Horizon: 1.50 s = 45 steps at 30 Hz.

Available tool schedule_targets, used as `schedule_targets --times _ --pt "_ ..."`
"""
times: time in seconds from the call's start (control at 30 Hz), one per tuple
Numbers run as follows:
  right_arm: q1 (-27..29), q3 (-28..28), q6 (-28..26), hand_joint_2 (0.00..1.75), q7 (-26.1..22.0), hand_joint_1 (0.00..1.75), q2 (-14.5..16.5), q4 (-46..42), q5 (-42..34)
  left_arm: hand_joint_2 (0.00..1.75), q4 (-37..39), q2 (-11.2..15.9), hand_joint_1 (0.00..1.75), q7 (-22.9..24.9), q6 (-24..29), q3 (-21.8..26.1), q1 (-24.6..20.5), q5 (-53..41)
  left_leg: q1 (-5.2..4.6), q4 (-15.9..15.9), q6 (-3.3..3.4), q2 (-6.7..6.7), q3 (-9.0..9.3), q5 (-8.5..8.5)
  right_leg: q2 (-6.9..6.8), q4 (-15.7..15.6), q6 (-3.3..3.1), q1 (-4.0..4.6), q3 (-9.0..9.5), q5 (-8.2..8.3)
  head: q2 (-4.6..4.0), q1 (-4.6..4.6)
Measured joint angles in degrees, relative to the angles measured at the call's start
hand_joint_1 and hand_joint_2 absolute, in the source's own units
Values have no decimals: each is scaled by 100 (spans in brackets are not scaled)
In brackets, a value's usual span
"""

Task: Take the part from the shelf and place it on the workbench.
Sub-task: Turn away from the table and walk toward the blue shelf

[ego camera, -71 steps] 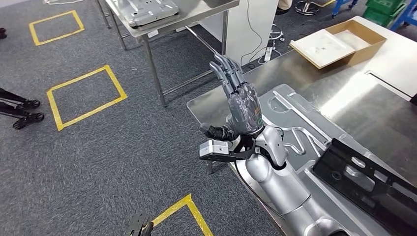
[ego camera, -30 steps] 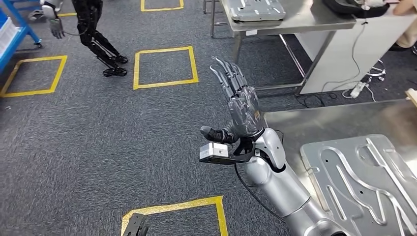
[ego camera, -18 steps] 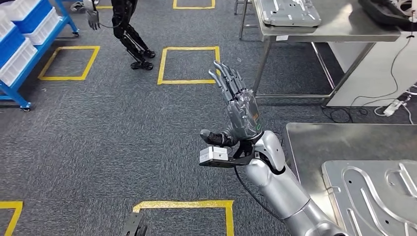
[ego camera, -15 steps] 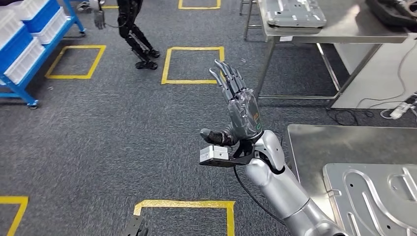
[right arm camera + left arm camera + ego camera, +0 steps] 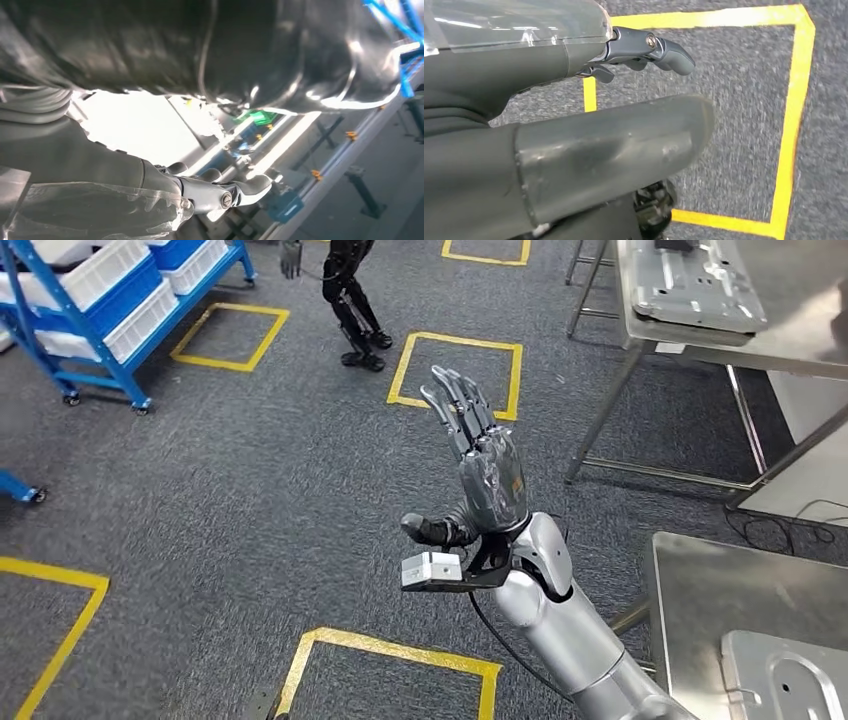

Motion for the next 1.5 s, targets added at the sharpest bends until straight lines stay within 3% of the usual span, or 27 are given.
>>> schedule_targets --times 0.1,0.13,0.17,0.2,0.23,0.3,0.37,0.43,0.47,0.53,0.6,0.67,0.7,0.77,0.83,0.9,0.97,1.03,1.1,1.13,1.17,1.2,1.27,1.33,1.4,1.47,1.5 --pt "70 -1 -46 0 -11 0 -5 -41 -3 0 0 17 0 -10 -4 2 -32 -1 6 -21 84 -159 9 15 407 924 22 -33 -459 -477 0 1" --pt "114 -2 -63 0 -16 0 -9 -43 -3 0 0 21 0 -12 -4 2 -41 -2 0 -18 97 -225 8 14 453 1245 20 -33 -639 -574 0 1" --pt "163 -2 -77 0 -25 0 -11 -43 -3 0 0 27 0 -15 -1 3 -43 -2 -5 -13 101 -300 9 12 475 1412 16 -33 -754 -567 0 1" --pt "204 -2 -90 0 -37 0 -13 -47 -2 0 0 35 0 -21 2 3 -40 -2 -7 -4 99 -378 10 9 488 1374 7 -34 -774 -448 0 1" --pt "235 -2 -103 0 -52 0 -14 -58 1 0 0 44 0 -29 4 3 -36 -2 -8 7 94 -458 12 4 515 1133 -8 -34 -695 -241 0 1" --pt "268 -8 -141 0 -82 0 -15 -98 5 0 0 56 0 -49 8 4 -30 4 -9 34 71 -594 0 -10 742 420 -53 -44 -415 161 0 1" --pt "314 -25 -193 0 -109 0 -17 -148 -8 0 0 62 0 -69 15 6 -24 17 8 50 21 -712 -36 -11 941 9 -79 -43 -251 290 0 1" --pt "383 -42 -234 0 -133 0 -19 -188 -42 0 0 75 0 -89 27 6 9 30 34 36 -61 -832 -61 5 893 -61 -104 -30 -215 278 0 -1" --pt "413 -47 -251 0 -147 0 -20 -206 -57 0 0 88 0 -97 33 6 38 32 40 51 -94 -817 -67 -9 830 -95 -128 -32 -185 287 0 -1" --pt "450 -51 -281 0 -173 0 -17 -238 -78 0 0 112 0 -106 39 7 77 34 22 307 -144 -583 -173 -168 688 -168 -188 -52 -108 302 0 -4" --pt "489 -61 -296 0 -181 0 -16 -257 -87 0 -1 121 0 -111 40 7 81 35 31 965 -181 -282 -489 -491 527 -190 -230 -37 -61 287 0 -6" --pt "538 -69 -301 0 -185 0 -18 -263 -88 0 -1 122 0 -114 40 8 86 36 61 1530 -222 -180 -787 -667 360 -183 -242 -24 -51 262 0 -5" --pt "559 -74 -311 0 -193 0 -18 -265 -82 0 -1 125 0 -119 43 8 97 36 76 1548 -237 -156 -803 -614 284 -177 -237 -23 -48 248 0 -5" --pt "592 -101 -366 0 -221 0 -16 -280 -62 0 -2 144 0 -149 54 7 116 36 95 963 -243 -57 -493 -277 156 -157 -210 -24 -29 212 0 -6" --pt "640 -163 -451 0 -260 0 -17 -315 -43 0 -4 166 0 -189 78 6 112 36 59 282 -203 111 -120 -60 40 -132 -158 -3 -6 163 0 -2" --pt "705 -241 -521 0 -298 0 -19 -348 -31 0 -8 185 0 -212 104 6 109 35 12 67 -134 143 -14 -55 -52 -130 -98 19 19 133 0 1" --pt "763 -301 -563 0 -321 0 -21 -366 -22 0 -9 217 0 -221 118 7 128 35 19 34 -64 34 -10 -34 -102 -132 -40 11 46 106 0 0" --pt "810 -361 -601 0 -345 0 -25 -392 -19 0 -11 243 0 -260 121 7 127 36 38 -13 7 -58 17 -6 86 101 7 -15 -38 -64 0 1" --pt "897 -442 -637 0 -374 0 -40 -419 -13 0 -13 248 0 -332 113 4 85 35 38 -30 63 -158 25 4 371 763 28 -32 -352 -413 0 3" --pt "957 -479 -647 0 -383 0 -55 -423 -7 0 -13 244 0 -360 108 2 61 34 33 -26 77 -220 23 3 440 1144 30 -31 -551 -564 0 3" --pt "1015 -508 -654 0 -391 0 -71 -424 1 0 -13 238 0 -376 105 -1 45 31 27 -21 83 -290 23 1 475 1424 31 -32 -709 -637 0 4" --pt "1061 -529 -661 0 -399 0 -84 -424 8 0 -13 232 0 -383 104 -4 38 26 23 -12 83 -362 24 -1 491 1519 26 -32 -787 -598 0 3" --pt "1108 -564 -673 0 -412 0 -95 -430 21 0 -13 211 0 -379 103 -8 34 17 21 10 76 -503 26 -6 558 1054 -1 -35 -621 -221 0 3" --pt "1133 -605 -680 0 -424 0 -97 -449 34 0 -13 183 0 -369 103 -14 22 4 16 38 52 -635 16 -16 784 296 -35 -44 -296 129 0 2" --pt "1166 -647 -684 0 -445 0 -98 -464 48 0 -13 165 0 -354 103 -23 13 -12 22 49 -6 -751 -12 -13 906 -37 -55 -35 -150 209 0 2" --pt "1187 -686 -685 0 -476 0 -96 -468 73 0 -13 165 0 -330 109 -32 28 -24 40 38 -84 -853 -36 0 797 -81 -95 -32 -120 224 0 2" --pt "1189 -700 -685 0 -489 0 -95 -469 90 0 -13 168 0 -316 116 -35 40 -26 37 69 -115 -814 -54 -25 734 -113 -128 -40 -96 239 0 2"
